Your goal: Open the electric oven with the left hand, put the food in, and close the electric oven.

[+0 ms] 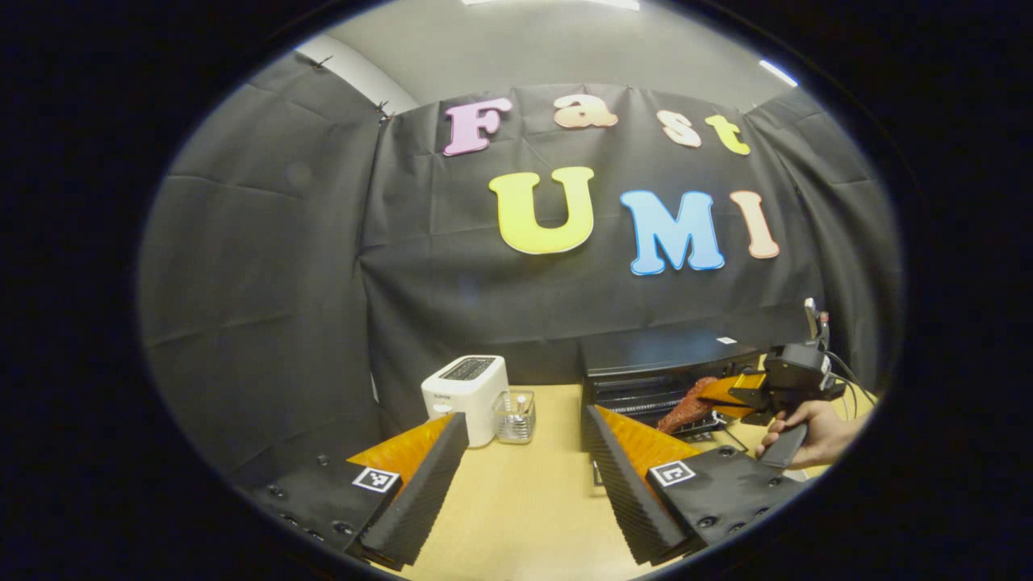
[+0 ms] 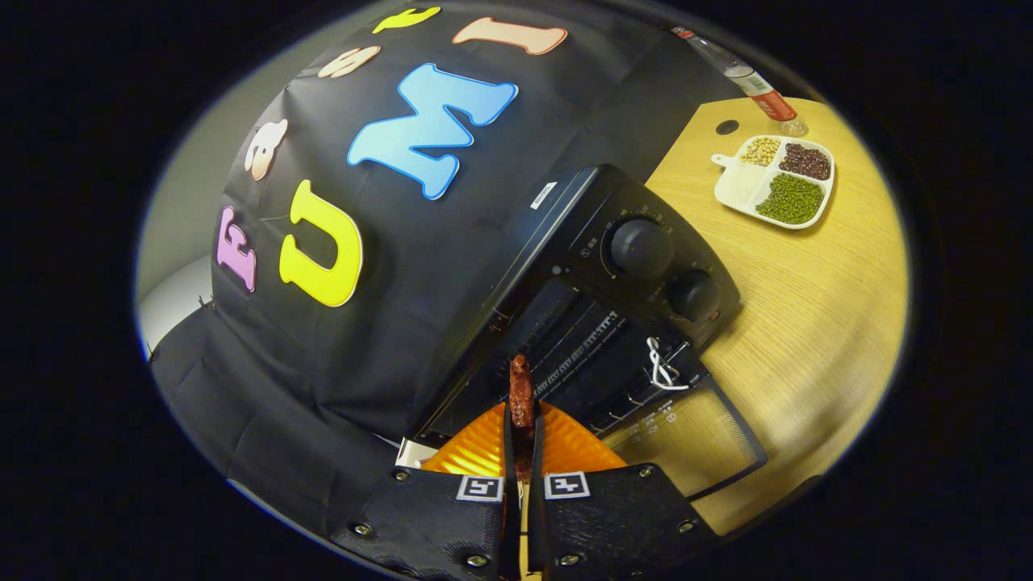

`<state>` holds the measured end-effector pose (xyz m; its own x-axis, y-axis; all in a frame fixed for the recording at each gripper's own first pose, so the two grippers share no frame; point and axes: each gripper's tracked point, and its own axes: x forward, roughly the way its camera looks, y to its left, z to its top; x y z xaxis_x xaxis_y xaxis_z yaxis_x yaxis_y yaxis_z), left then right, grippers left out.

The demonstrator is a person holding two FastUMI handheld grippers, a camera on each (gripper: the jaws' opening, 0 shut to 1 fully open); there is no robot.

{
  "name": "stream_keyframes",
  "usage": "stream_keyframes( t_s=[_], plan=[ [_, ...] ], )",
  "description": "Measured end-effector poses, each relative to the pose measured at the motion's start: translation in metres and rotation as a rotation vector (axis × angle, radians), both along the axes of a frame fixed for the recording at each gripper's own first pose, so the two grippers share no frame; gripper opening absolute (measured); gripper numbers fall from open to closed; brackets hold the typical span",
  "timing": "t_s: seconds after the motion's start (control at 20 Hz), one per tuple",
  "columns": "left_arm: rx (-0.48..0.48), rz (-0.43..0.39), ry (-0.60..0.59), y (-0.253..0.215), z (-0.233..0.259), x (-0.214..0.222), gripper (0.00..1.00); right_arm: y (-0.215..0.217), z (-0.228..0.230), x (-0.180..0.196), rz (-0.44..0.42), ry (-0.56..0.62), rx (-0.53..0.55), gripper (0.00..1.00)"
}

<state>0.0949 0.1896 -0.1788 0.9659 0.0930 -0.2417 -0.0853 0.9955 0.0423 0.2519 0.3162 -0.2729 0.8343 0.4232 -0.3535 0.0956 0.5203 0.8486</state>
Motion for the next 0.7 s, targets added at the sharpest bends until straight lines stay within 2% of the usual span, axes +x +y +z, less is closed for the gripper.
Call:
stream_keyframes(
  t_s=[0.2,0.35,0.45,0.5,0.6,0.65,0.7],
  plan=[
    [0.003,0.021,0.014,0.012,-0.005,-0.006,0.90,0.011,-0.007,0.026,-0.044,-0.047,0.011,0.04],
    [0.023,0.034,0.033,0.020,-0.009,-0.011,0.91,0.011,-0.020,0.036,-0.048,-0.058,-0.052,0.04],
    [0.027,0.040,0.042,0.021,-0.011,-0.015,0.91,0.012,-0.025,0.038,-0.042,-0.054,-0.061,0.08],
    [0.031,0.044,0.042,0.023,-0.010,-0.016,0.97,0.013,-0.031,0.039,-0.045,-0.048,-0.078,0.07],
    [0.036,0.050,0.039,0.023,-0.009,-0.017,0.97,0.002,-0.040,0.039,-0.062,-0.020,-0.142,0.13],
    [0.034,0.050,0.037,0.022,-0.008,-0.017,1.00,-0.003,-0.042,0.040,-0.067,-0.012,-0.170,0.24],
    [0.032,0.050,0.035,0.021,-0.009,-0.019,0.97,-0.007,-0.040,0.038,-0.069,-0.017,-0.190,0.35]
  ],
)
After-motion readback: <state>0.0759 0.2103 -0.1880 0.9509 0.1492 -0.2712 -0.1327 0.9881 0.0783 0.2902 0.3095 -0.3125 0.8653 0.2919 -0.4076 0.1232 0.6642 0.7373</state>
